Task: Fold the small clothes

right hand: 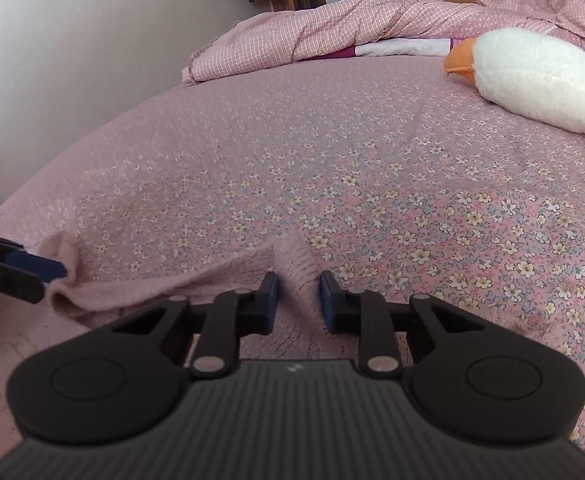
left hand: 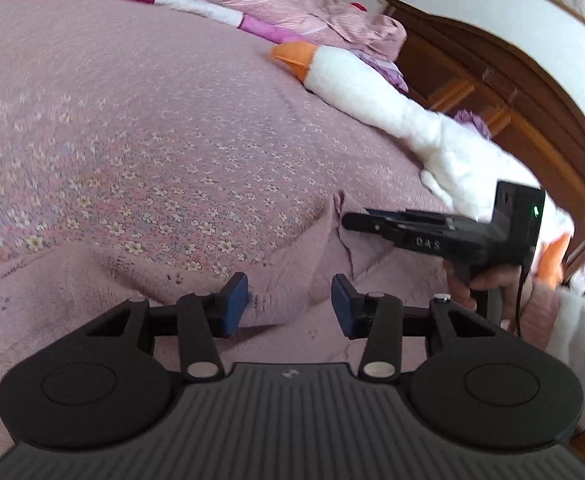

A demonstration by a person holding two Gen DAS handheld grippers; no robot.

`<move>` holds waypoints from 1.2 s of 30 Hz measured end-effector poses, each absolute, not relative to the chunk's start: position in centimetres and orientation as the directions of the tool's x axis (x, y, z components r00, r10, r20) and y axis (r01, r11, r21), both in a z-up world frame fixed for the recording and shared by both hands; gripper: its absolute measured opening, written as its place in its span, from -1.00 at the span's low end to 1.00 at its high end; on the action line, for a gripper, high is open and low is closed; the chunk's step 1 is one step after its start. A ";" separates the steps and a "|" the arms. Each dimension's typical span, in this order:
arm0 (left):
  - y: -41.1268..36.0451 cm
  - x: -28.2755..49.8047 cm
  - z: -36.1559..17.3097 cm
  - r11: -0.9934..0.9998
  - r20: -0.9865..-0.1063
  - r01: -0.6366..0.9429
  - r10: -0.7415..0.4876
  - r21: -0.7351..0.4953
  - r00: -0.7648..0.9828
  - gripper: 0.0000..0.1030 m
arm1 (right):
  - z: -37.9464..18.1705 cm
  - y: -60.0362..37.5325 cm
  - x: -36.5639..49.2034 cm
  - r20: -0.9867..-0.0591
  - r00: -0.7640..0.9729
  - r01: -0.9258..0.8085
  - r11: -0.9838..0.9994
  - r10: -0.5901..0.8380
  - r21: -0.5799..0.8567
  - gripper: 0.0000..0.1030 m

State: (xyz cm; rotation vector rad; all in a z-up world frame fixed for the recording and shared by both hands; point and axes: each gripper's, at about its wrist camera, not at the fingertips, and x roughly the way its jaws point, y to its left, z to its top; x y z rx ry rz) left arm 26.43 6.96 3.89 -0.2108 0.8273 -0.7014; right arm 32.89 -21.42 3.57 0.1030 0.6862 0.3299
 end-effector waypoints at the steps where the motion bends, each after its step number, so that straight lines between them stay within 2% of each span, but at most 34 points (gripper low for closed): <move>1: 6.8 26.3 3.9 0.767 -0.614 0.495 -0.632 -0.408 0.473 -0.02 | 3.5 -21.3 32.9 -0.609 0.723 -0.265 0.945 0.327 0.193 -0.55; 5: 6.2 26.7 3.4 0.806 -0.659 0.485 -0.572 -0.340 0.488 -0.02 | 3.3 -20.6 32.8 -0.620 0.725 -0.271 0.952 0.300 0.143 -0.58; 8: 6.0 27.4 2.8 0.824 -0.661 0.456 -0.552 -0.337 0.509 -0.05 | 3.4 -20.2 32.8 -0.620 0.732 -0.273 0.955 0.283 0.113 -0.67; 9: 6.0 27.6 2.7 0.833 -0.660 0.443 -0.541 -0.332 0.522 -0.20 | 3.4 -20.0 32.7 -0.617 0.738 -0.271 0.957 0.273 0.099 -0.73; 10: 5.9 27.8 2.7 0.847 -0.663 0.426 -0.519 -0.317 0.540 -0.66 | 3.5 -19.9 32.6 -0.609 0.749 -0.266 0.960 0.260 0.083 -0.82; 11: 5.8 28.2 2.7 0.875 -0.672 0.394 -0.472 -0.280 0.571 -0.83 | 3.7 -19.7 32.4 -0.598 0.763 -0.258 0.964 0.245 0.066 -0.83; 17: 4.7 30.9 3.0 0.955 -0.653 0.234 -0.296 -0.184 0.697 -0.86 | 3.4 -18.5 33.1 -0.581 0.806 -0.174 0.984 0.115 -0.046 -0.83; 20: 3.4 32.4 1.7 0.975 -0.684 0.183 -0.219 -0.126 0.696 -0.85 | 2.9 -18.0 33.9 -0.616 0.780 -0.166 0.985 0.104 -0.044 -0.79; 23: 3.5 32.4 1.4 0.978 -0.679 0.142 -0.210 -0.155 0.704 -0.83 | 3.3 -18.4 34.0 -0.618 0.778 -0.152 0.988 0.115 -0.007 -0.77; 24: 3.8 32.3 1.6 0.975 -0.680 0.135 -0.221 -0.178 0.699 -0.83 | 3.8 -18.9 33.8 -0.616 0.777 -0.144 0.989 0.130 0.027 -0.69; 25: 4.1 32.1 1.9 0.970 -0.677 0.137 -0.239 -0.202 0.696 -0.83 | 4.2 -19.5 33.5 -0.607 0.781 -0.141 0.988 0.149 0.062 -0.45; 26: 4.6 31.7 2.4 0.964 -0.670 0.150 -0.261 -0.221 0.695 -0.82 | 4.7 -20.2 33.0 -0.591 0.790 -0.134 0.987 0.162 0.092 -0.31; 27: 4.9 31.5 2.9 0.962 -0.667 0.157 -0.268 -0.223 0.695 -0.81 | 5.2 -21.0 32.3 -0.569 0.805 -0.124 0.986 0.165 0.111 -0.04; 28: 5.5 31.3 3.4 0.963 -0.666 0.161 -0.267 -0.217 0.697 -0.76 | 5.7 -21.8 31.6 -0.549 0.819 -0.116 0.986 0.164 0.121 0.11; 31: 7.0 30.8 4.7 0.970 -0.669 0.162 -0.243 -0.181 0.703 -0.67 | 6.7 -24.6 30.0 -0.530 0.838 -0.077 0.989 0.131 0.122 0.11; 33: 8.1 30.3 5.2 0.978 -0.682 0.163 -0.210 -0.133 0.701 -0.64 | 6.7 -26.9 29.2 -0.548 0.833 -0.015 0.994 0.072 0.108 0.11; 36: 9.7 30.2 5.1 0.988 -0.710 0.140 -0.146 -0.067 0.689 -0.44 | 5.9 -30.2 28.2 -0.593 0.805 0.092 0.988 0.000 0.125 0.12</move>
